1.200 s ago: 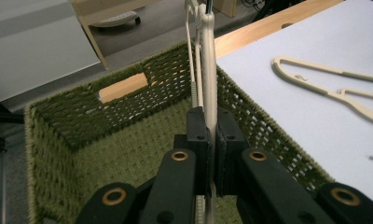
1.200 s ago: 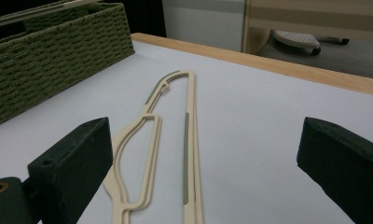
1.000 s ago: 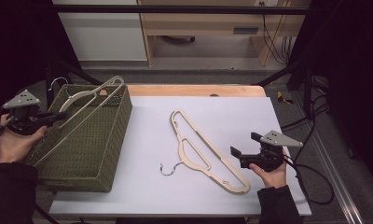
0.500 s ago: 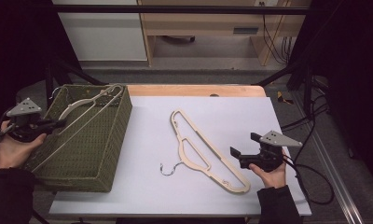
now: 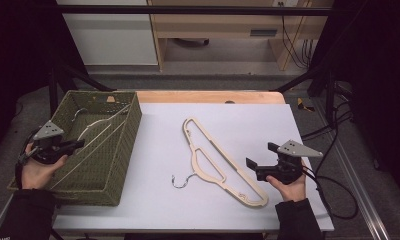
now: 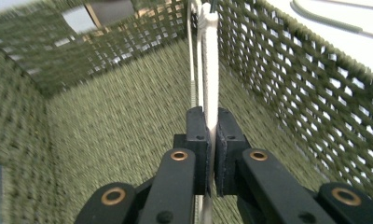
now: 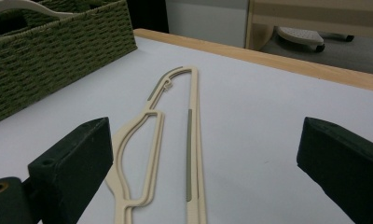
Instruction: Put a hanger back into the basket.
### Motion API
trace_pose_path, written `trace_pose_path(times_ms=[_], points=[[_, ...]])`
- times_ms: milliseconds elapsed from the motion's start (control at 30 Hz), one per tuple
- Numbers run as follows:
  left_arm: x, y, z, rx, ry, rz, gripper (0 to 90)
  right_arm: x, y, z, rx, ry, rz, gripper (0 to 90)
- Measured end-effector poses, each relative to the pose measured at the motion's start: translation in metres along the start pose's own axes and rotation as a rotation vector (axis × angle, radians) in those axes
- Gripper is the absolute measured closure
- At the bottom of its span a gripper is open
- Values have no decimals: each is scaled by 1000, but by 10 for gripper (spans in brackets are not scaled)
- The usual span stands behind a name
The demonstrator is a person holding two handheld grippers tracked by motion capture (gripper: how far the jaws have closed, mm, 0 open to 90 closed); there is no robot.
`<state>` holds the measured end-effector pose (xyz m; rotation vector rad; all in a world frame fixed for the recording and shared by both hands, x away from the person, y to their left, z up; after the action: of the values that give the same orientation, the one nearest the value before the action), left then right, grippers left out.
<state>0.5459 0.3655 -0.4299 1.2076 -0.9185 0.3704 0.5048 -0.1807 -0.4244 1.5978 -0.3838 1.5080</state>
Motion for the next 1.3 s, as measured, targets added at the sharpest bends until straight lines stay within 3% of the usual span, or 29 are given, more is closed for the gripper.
trace_pose_path(times_ms=[167, 500, 600, 633, 833, 1033, 1133, 1300], points=[[-6, -10, 12, -1, -30, -59, 834, 0, 0, -1, 2, -1, -1, 39], [-13, -15, 23, -19, 25, -122, 779, 0, 0, -1, 5, 1, 1, 40], [-18, -18, 26, -42, 35, -180, 754, 0, 0, -2, 8, 0, 3, 40], [-19, -17, 26, -36, 12, -195, 747, 0, 0, -2, 8, 0, 3, 40], [-18, -16, 28, -21, -5, -193, 693, 1, 0, -2, 8, 1, 4, 41], [-14, -7, 30, -17, 0, -157, 605, 1, 0, -3, 10, 4, 4, 41], [-8, 1, 29, -11, 13, -118, 540, 2, 1, -3, 11, 4, 9, 42], [7, 19, 34, -1, 22, -11, 438, 5, 0, -6, 20, 15, 14, 45]])
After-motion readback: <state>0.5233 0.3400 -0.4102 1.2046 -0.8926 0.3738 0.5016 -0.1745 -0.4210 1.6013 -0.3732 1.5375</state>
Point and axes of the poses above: each handheld gripper's, and its own axes: y roughly backward along the jaws, x roughly out of its top, z roughly to its right, the point moved 9 cm from there along -y, roughly forward along the jaws, and after that the axes turned 13 degrees about y, right-handed, at the moved point
